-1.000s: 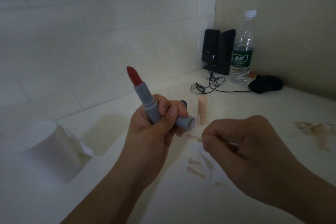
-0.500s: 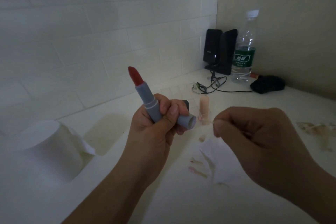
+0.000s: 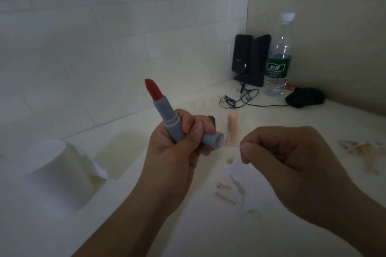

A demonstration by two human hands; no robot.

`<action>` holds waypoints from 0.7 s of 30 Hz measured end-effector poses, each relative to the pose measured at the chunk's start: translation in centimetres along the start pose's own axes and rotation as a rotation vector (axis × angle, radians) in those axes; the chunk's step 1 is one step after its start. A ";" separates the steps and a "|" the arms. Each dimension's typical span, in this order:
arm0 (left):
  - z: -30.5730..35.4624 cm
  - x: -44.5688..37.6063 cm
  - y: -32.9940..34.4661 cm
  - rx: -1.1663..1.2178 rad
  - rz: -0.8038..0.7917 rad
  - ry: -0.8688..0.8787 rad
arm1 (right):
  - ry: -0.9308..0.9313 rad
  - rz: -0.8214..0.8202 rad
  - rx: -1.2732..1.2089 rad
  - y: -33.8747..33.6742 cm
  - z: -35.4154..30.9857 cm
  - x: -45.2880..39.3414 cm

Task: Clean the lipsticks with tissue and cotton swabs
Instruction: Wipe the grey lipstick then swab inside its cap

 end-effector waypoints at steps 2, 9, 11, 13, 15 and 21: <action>0.0 0.0 0.1 -0.014 -0.001 0.002 | 0.017 0.012 0.084 0.2 0.4 -0.2; 0.1 0.0 0.1 -0.010 -0.009 -0.002 | 0.034 -0.169 -0.167 1.1 -0.1 0.2; 0.1 0.0 0.1 -0.003 -0.010 -0.001 | 0.158 0.008 -0.327 0.2 0.6 -0.1; 0.0 0.0 0.2 -0.005 -0.018 -0.009 | 0.172 0.095 -0.214 -0.1 0.9 -0.2; -0.3 0.2 0.3 -0.005 -0.033 -0.040 | 0.139 0.097 -0.024 0.0 0.5 -0.1; -0.7 0.6 0.8 0.007 -0.098 -0.132 | 0.095 0.164 0.016 0.2 0.5 -0.2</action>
Point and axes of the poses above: each hand's wrist, its own x-axis away from the middle knuckle, its own y-axis out of the palm, z = x × y, the point moved 4 cm from there along -x, towards the middle knuckle, and after that the axes turned 10 degrees about x, right-handed, at the moved point
